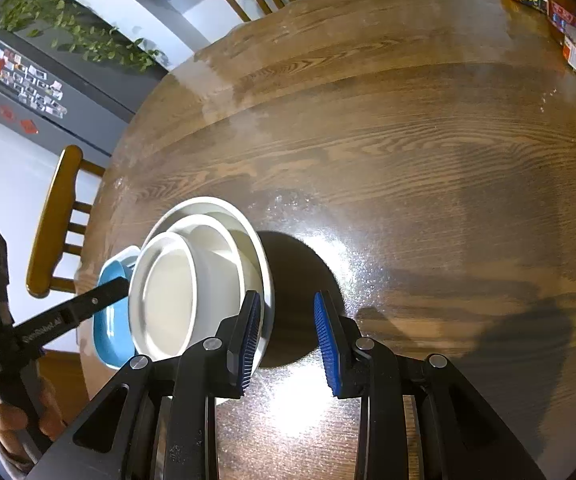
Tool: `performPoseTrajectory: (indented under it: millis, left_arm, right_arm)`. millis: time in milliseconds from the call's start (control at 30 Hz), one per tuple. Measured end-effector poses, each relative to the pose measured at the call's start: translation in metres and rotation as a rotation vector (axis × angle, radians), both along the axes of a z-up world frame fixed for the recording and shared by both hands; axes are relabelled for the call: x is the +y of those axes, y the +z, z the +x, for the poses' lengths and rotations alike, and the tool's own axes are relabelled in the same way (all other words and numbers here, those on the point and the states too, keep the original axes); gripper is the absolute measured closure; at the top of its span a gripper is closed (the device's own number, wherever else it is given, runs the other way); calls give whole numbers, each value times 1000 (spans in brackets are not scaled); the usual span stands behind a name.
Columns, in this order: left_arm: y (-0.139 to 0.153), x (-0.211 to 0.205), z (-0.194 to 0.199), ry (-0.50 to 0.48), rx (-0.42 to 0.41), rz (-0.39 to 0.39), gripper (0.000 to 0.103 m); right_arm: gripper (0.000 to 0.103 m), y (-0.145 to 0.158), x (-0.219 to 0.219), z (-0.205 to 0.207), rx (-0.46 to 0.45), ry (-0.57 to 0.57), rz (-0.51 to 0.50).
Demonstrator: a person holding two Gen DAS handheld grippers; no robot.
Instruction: Organize plates and bowls
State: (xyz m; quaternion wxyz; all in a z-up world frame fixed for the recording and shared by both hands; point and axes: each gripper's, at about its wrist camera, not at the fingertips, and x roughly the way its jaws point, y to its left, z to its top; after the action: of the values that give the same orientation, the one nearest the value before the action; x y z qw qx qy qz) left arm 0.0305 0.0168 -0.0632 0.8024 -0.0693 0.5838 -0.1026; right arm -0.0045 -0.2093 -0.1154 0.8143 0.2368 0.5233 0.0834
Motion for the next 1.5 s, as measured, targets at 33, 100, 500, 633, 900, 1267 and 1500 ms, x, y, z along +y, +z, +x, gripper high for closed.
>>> performPoseTrajectory:
  millis: [33,100,500,633,900,1267,1500]
  left_arm:
    - [1,-1,-1,-4,2,-8,92]
    - [2,-3,-2,-13,5,-11,92]
    - [-24,-15,2,-39,62,26,93]
    - [-23,-17,0,-45,48,24,99]
    - [-23,-18,-5,-34,19,29,102]
    - [-8,-21,-17,-33,-84,91,102]
    - [12,-15,-27,-32,-162,102,102]
  right_arm:
    - [72,0,0,0,0,0,1]
    - [72,0,0,0,0,0,0]
    - [72,-2,2,1,8,3,7]
    - [72,-5,3,2,11,3,4]
    - [93,0,13,3,-33,35,-17]
    - [93,5,16,-3,-46,34,-18]
    - [93,25,20,-11,-92,34,-34]
